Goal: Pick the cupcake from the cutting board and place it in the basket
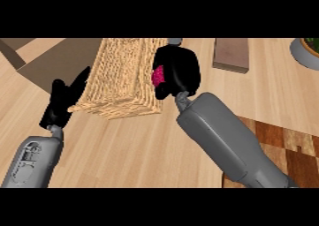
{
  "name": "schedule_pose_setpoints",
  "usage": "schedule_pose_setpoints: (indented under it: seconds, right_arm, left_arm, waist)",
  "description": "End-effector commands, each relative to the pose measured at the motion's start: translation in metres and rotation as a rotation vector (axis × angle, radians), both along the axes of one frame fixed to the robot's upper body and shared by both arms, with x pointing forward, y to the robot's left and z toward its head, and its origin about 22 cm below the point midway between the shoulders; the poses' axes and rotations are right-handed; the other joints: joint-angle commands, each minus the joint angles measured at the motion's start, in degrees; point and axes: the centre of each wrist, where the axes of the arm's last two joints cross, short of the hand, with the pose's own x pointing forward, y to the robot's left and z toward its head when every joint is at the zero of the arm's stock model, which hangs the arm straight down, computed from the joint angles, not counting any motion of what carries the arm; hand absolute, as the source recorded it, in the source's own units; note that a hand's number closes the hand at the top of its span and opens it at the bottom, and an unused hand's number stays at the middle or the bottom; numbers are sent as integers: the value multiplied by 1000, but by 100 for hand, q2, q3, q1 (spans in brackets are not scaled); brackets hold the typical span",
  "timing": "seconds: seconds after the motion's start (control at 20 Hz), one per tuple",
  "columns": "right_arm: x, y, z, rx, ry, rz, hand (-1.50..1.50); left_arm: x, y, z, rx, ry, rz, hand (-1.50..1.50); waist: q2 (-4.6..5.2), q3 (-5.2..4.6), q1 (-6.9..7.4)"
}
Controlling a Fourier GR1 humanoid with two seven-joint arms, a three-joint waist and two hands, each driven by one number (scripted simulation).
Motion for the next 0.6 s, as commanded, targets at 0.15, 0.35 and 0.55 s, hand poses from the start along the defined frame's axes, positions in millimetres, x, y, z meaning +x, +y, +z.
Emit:
schedule_pose_setpoints:
  seconds: [0.15,0.35,0.55]
  right_arm:
    - [-29,64,88,187,-118,-35,150]
    - [-38,87,131,238,-130,-82,150]
    - [-45,108,168,242,-153,-129,150]
  left_arm:
    - [3,-22,-5,-43,8,-71,0]
    - [11,-37,6,-39,-8,-85,0]
    - [10,-30,2,-33,2,-57,0]
  waist:
    - [-12,-40,-141]
    - [12,-42,-207]
    - [3,-54,-301]
